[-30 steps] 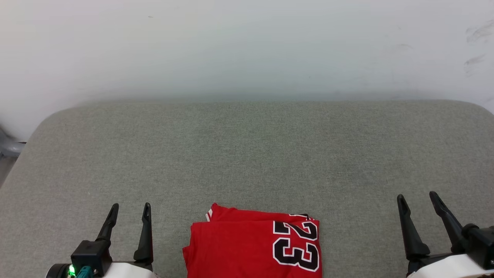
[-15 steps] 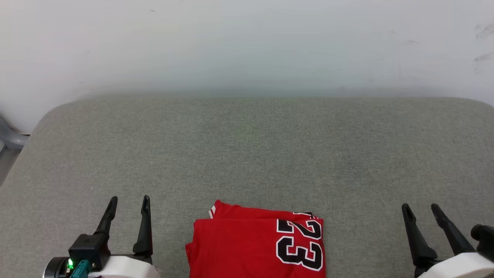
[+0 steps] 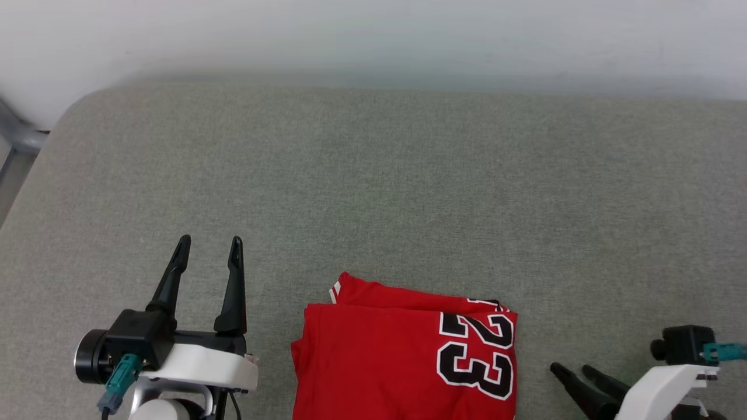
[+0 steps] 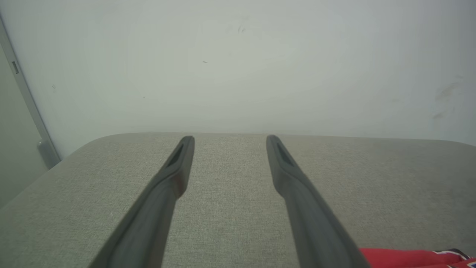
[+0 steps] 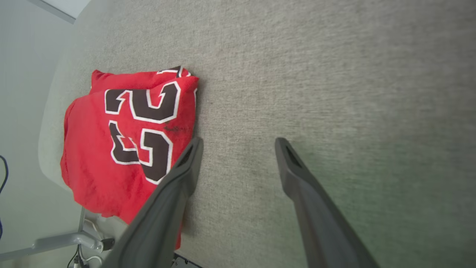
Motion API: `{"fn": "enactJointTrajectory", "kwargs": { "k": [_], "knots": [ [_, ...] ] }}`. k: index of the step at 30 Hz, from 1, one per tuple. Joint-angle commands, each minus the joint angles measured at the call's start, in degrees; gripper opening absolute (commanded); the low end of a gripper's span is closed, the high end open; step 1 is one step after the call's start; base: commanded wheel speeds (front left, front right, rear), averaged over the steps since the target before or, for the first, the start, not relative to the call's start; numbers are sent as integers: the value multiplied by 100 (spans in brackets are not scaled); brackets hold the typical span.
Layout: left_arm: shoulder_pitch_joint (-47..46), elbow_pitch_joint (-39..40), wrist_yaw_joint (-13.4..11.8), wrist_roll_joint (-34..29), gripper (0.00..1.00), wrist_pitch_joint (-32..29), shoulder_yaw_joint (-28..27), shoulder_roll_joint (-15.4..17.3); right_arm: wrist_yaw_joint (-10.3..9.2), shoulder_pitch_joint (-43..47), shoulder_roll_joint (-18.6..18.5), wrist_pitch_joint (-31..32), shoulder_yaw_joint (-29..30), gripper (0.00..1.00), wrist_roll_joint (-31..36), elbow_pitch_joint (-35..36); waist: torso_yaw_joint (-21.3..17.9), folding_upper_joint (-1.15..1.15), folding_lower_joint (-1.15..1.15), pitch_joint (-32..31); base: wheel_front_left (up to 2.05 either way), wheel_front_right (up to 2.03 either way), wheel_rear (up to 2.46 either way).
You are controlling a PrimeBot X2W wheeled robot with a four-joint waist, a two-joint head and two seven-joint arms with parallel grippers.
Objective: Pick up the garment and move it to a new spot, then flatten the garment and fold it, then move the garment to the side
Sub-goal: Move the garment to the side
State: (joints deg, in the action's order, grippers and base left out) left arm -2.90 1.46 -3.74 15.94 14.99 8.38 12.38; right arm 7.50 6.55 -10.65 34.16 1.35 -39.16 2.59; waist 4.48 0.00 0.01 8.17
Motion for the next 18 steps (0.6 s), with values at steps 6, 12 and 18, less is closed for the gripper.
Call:
{"fn": "enactJointTrajectory", "kwargs": {
  "k": [6,12,18],
  "knots": [
    [-262,31,88,-88,100,24,-12,-116,-2,-329,-10,264,-571,100,-414,-312,305,0,-1,495,0,0,0],
    [-445,33,194,-171,100,24,-116,-237,-9,-602,-115,345,-1231,100,-718,-905,454,0,-1,791,0,0,0],
    [-522,-39,272,-228,100,24,-193,-330,-36,-712,-115,405,-1481,0,-814,-1308,500,0,-1,842,0,0,0]
  ]
}}
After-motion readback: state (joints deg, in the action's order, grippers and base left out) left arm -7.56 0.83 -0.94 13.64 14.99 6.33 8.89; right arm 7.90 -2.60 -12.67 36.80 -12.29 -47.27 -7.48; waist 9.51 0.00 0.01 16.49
